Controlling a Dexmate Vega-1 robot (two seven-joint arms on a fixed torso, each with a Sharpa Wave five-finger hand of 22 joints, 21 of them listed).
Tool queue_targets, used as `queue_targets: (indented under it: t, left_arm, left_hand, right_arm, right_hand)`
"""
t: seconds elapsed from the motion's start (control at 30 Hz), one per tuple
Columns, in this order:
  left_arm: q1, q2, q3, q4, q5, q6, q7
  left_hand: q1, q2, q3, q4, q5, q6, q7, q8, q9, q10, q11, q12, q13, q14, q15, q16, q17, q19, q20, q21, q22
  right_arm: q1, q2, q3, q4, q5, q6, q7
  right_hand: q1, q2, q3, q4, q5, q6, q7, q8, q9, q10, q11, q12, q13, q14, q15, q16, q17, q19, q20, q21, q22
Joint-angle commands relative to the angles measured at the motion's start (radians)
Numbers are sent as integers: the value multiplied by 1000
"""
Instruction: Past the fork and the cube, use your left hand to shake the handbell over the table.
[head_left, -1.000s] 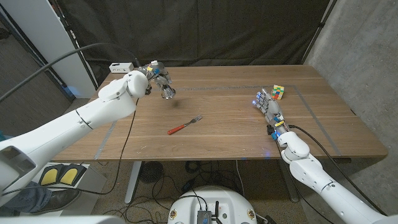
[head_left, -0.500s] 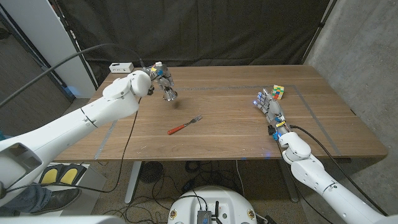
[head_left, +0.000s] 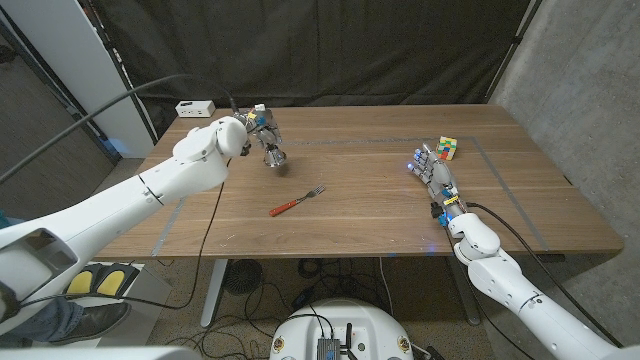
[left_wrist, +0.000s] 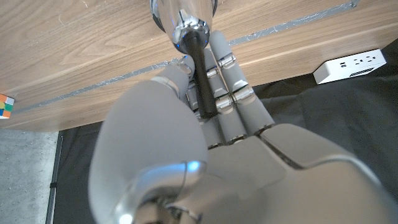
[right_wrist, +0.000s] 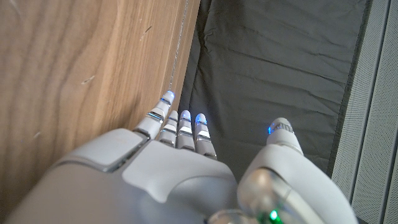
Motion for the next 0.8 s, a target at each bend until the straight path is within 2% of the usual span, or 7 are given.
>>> queue_targets:
  t: [0.03,0.8]
  left_arm:
    - [14,-20,10,20,45,3,17]
    - [51,-41,-15,53,25,-44,48]
  left_hand:
    - [7,10,7,1,6,0,0,0,6,13,0,-5,3,118,-118,7,4,-8,-1,5,2]
    - [5,10,9,1,6,-1,-1,-3,8,12,-4,-12,5,113,-116,5,4,-12,0,11,2]
  right_arm:
    - [-5,3,0,-4,-5,9,-7]
    - [-24,-5,8,-39,-15,26,-15]
  right_hand:
    - [5,11,-2,-3,0,7,-5,2,3,5,2,0,5,7,2,5,5,10,-3,-3,2]
    - [6,11,-2,-4,-1,15,-4,4,3,16,1,3,5,16,1,8,5,21,-2,0,2]
